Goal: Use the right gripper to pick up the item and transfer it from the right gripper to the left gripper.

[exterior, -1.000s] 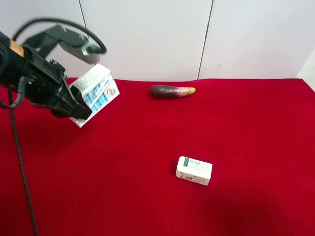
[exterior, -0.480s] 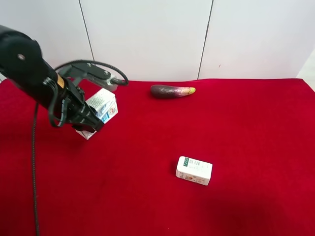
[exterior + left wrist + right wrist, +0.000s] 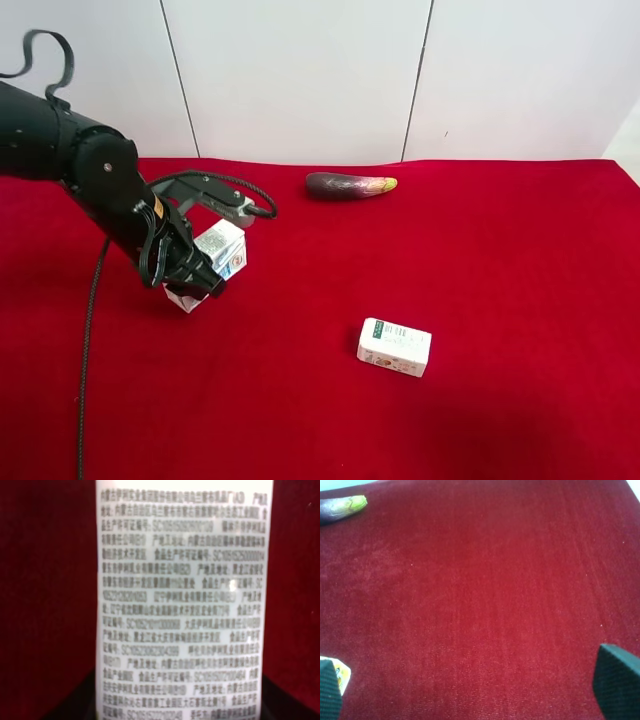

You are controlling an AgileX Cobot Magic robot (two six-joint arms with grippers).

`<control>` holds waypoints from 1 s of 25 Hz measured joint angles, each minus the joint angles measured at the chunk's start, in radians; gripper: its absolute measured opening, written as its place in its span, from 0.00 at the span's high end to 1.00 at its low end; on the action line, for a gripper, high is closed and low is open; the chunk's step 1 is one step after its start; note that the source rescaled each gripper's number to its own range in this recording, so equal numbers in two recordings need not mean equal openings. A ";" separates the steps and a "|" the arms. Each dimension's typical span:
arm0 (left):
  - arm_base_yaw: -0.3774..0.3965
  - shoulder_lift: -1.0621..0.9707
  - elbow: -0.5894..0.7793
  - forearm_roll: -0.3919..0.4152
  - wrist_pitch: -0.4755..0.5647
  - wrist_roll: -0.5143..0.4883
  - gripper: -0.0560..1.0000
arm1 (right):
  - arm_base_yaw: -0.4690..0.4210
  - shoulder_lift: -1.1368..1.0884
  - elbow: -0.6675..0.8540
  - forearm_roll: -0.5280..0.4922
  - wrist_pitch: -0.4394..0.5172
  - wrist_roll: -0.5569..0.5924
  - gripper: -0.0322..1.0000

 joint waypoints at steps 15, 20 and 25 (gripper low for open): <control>0.000 -0.040 -0.022 -0.015 0.065 0.000 0.01 | 0.000 0.000 0.000 0.000 0.000 0.000 0.00; 0.000 -0.159 -0.073 -0.015 0.187 0.000 0.00 | 0.000 0.000 0.000 0.000 0.000 0.000 0.00; 0.000 -0.335 -0.102 -0.022 0.405 0.000 0.00 | 0.000 0.000 0.000 0.000 0.000 0.000 0.00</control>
